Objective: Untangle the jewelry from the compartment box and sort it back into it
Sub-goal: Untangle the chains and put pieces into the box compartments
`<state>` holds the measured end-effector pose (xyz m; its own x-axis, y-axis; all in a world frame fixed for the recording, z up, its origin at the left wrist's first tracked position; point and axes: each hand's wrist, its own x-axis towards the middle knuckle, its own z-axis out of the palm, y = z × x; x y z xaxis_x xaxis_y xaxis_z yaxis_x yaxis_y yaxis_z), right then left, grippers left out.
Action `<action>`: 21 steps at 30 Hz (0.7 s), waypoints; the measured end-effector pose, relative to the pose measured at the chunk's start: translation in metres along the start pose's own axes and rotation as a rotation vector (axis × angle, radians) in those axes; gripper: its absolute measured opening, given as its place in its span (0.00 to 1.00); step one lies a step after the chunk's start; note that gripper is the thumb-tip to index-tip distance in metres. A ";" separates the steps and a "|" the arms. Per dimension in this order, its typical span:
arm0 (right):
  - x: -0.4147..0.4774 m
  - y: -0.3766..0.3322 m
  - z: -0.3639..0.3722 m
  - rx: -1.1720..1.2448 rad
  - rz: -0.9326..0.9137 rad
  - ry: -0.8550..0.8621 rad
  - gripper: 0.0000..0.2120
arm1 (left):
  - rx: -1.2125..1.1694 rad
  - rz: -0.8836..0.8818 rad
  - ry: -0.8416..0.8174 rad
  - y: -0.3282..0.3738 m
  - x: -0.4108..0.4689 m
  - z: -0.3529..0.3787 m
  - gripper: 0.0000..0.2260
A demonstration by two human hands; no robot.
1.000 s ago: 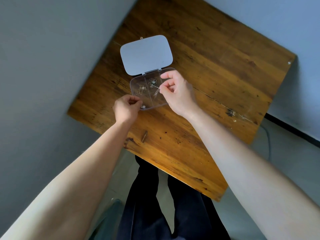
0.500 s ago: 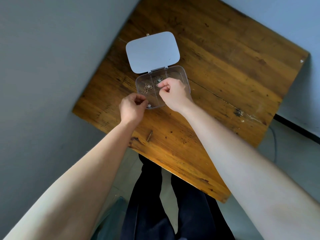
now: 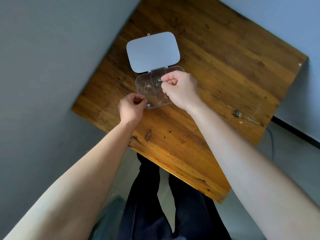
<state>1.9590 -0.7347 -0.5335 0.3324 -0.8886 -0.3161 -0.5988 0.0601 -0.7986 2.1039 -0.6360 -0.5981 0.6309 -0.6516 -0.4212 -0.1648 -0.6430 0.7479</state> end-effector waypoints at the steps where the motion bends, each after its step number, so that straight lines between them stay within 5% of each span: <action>1: 0.003 0.006 0.004 -0.047 0.028 -0.026 0.10 | 0.002 -0.001 0.000 0.000 0.000 0.000 0.05; 10: 0.016 0.041 0.034 -0.713 -0.094 -0.195 0.14 | 0.076 0.018 0.004 0.004 -0.002 0.000 0.05; 14: 0.007 0.044 0.014 -0.636 -0.136 -0.180 0.15 | 0.181 0.104 -0.053 0.011 -0.007 -0.001 0.05; 21: -0.046 0.108 -0.046 -0.416 -0.046 0.113 0.13 | 0.513 0.496 -0.066 0.015 -0.054 0.029 0.13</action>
<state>1.8453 -0.7080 -0.5820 0.2978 -0.9316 -0.2083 -0.8358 -0.1490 -0.5285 2.0454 -0.6217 -0.5790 0.3446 -0.9288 -0.1362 -0.7666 -0.3622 0.5303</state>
